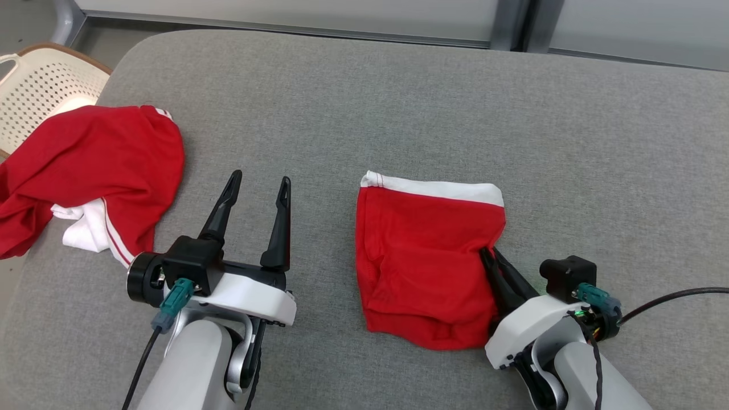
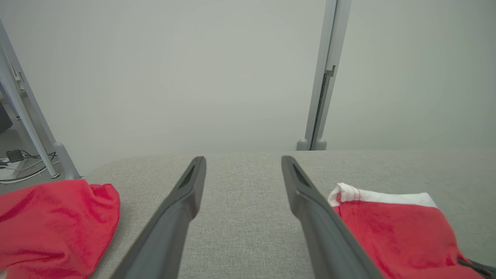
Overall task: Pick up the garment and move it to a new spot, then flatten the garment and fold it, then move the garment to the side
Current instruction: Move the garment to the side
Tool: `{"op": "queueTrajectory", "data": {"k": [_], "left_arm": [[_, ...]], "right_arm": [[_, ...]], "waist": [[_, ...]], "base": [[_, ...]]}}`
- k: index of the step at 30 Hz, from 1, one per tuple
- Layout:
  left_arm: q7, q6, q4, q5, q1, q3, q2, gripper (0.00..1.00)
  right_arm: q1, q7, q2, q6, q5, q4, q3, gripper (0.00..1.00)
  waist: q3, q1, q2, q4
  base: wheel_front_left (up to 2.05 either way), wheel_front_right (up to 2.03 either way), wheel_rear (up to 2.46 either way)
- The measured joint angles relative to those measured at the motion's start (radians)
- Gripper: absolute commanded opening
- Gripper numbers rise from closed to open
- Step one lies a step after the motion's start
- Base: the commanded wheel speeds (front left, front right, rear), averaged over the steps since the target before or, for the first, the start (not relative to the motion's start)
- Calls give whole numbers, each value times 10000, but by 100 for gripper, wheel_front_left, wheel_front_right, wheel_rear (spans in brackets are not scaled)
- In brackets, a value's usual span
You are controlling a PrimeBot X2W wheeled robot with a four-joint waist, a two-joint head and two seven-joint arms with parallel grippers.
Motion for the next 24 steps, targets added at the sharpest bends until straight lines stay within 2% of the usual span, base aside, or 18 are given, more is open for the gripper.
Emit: {"op": "queueTrajectory", "data": {"k": [6, 13, 19, 24], "left_arm": [[0, -69, -44, 104, 35, 81, 36, 100], [0, -86, -159, 186, 152, 142, 146, 100], [36, -77, -525, 316, 291, 146, 433, 100], [249, -79, -984, 408, 283, 90, 623, 100]], "right_arm": [[233, -17, -332, 31, 19, -339, 238, 0], [658, 314, -1243, 29, -431, -1246, 215, 0], [844, 761, -2207, 27, -1047, -2357, 17, 0], [848, 965, -2805, 27, -1093, -2790, -54, 0]], "waist": [[-75, 0, 0, -322], [-234, 0, 0, -952], [-242, 0, 0, -1939], [-152, 0, 0, -2923]], "base": [[0, 0, 0], [0, 0, 0], [0, 0, 0], [0, 0, 0]]}}
